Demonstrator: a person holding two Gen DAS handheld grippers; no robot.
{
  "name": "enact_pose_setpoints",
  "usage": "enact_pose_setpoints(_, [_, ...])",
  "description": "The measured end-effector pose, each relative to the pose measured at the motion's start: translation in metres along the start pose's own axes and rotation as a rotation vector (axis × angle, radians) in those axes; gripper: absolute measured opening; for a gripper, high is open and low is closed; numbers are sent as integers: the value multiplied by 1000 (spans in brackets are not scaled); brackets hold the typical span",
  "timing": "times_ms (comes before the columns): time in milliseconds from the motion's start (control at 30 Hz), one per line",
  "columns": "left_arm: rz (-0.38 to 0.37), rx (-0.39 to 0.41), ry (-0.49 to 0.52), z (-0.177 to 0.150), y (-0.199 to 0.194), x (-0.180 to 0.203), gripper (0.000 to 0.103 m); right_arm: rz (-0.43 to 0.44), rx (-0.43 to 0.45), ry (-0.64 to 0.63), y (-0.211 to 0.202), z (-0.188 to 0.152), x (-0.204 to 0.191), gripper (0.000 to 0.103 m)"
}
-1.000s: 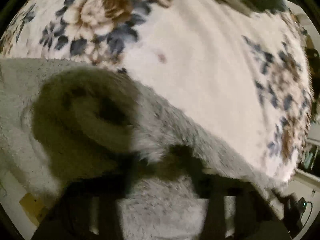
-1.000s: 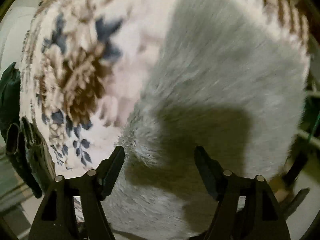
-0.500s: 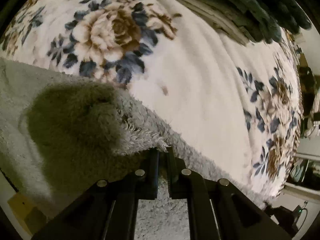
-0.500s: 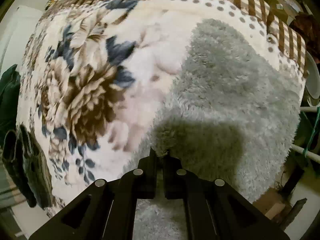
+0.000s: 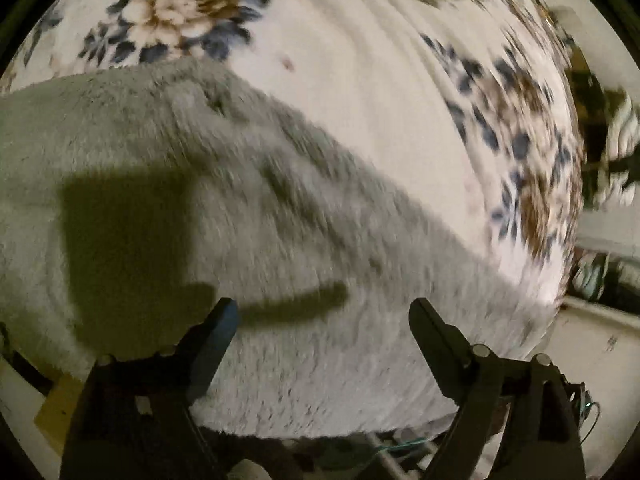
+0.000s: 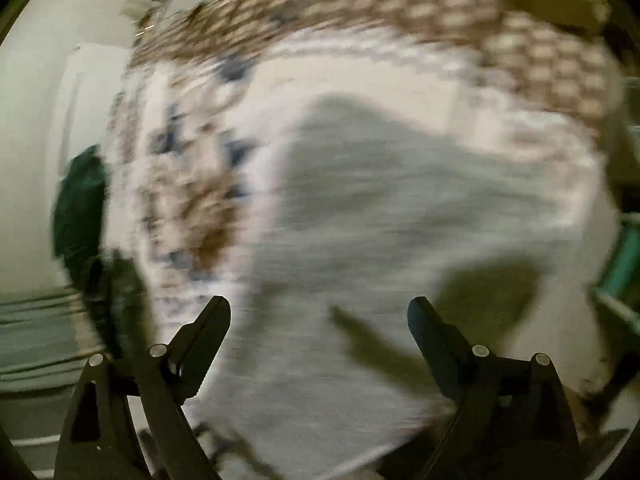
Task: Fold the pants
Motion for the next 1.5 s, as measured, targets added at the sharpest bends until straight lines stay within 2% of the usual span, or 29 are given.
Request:
enact_pose_setpoints(67, [61, 6, 63, -15, 9, 11, 87, -41, 33, 62, -11, -4, 38, 92])
enact_pose_setpoints(133, [101, 1, 119, -27, 21, 21, 87, 5, 65, 136, -17, -5, 73, 92])
enact_pose_setpoints(233, [160, -19, 190, -39, 46, 36, 87, 54, 119, 205, -17, -2, 103, 91])
enact_pose_setpoints(300, [207, -26, 222, -42, 61, 43, 87, 82, 139, 215, -11, 7, 111, 84])
enact_pose_setpoints(333, [226, -27, 237, -42, 67, 46, 87, 86, 144, 212, -6, 11, 111, 75])
enact_pose_setpoints(400, [253, -29, 255, -43, 76, 50, 87, 84, 139, 189, 5, 19, 110, 50])
enact_pose_setpoints(433, [262, -31, 265, -43, 79, 52, 87, 64, 132, 159, 13, 23, 106, 14])
enact_pose_setpoints(467, [273, -32, 272, -44, 81, 53, 87, 22, 135, 144, 15, 26, 103, 5])
enact_pose_setpoints(500, [286, -33, 279, -44, 83, 53, 87, -46, 179, 123, 10, 26, 98, 5])
enact_pose_setpoints(600, [311, -41, 293, -44, 87, 54, 87, -102, 269, 145, -11, 24, 98, 5])
enact_pose_setpoints(633, [302, -45, 298, -43, 89, 54, 87, -77, 260, 150, -13, 24, 102, 6])
enact_pose_setpoints(700, [323, -53, 311, -39, 95, 57, 87, 13, 161, 133, -3, 27, 110, 9])
enact_pose_setpoints(733, [331, -58, 319, -37, 97, 57, 87, 70, 110, 135, 3, 27, 114, 19])
enact_pose_setpoints(767, [337, -60, 326, -36, 100, 57, 88, 73, 95, 134, 3, 24, 116, 38])
enact_pose_setpoints(833, [332, -60, 332, -32, 104, 57, 95, 80, 133, 133, -3, 14, 123, 58])
enact_pose_setpoints(867, [321, -59, 332, -29, 106, 57, 98, 115, 143, 139, -3, 8, 126, 61])
enact_pose_setpoints(900, [311, -58, 333, -26, 109, 58, 103, 158, 130, 155, 3, 3, 131, 61])
enact_pose_setpoints(1033, [322, -57, 358, -13, 114, 51, 103, 235, 82, 178, 37, -5, 144, 61])
enact_pose_setpoints(1233, [309, -61, 354, 9, 107, 45, 103, 403, 200, 175, 51, 4, 147, 62])
enact_pose_setpoints(1267, [310, -58, 353, 9, 107, 44, 103, 448, 210, 178, 49, 4, 150, 61])
enact_pose_setpoints(1333, [312, -49, 349, -1, 110, 44, 103, 593, 237, 140, 44, 8, 148, 61])
enact_pose_setpoints(1367, [313, -44, 348, -6, 106, 42, 103, 618, 238, 122, 43, 10, 147, 61])
enact_pose_setpoints(1400, [312, -39, 345, -9, 102, 42, 103, 624, 229, 98, 44, 13, 144, 61])
enact_pose_setpoints(1500, [315, -29, 335, -12, 106, 44, 103, 552, 218, 60, 55, 30, 135, 62])
Point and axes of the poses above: each gripper's, at about its wrist camera, not at the fingertips, and y roughly the way its jaws point, x to its right, z to its top, the point moved 2 cm from there along y, roughly the way its jaws point, and after that the axes turned 12 degrees about -x, right-handed, at the moved point
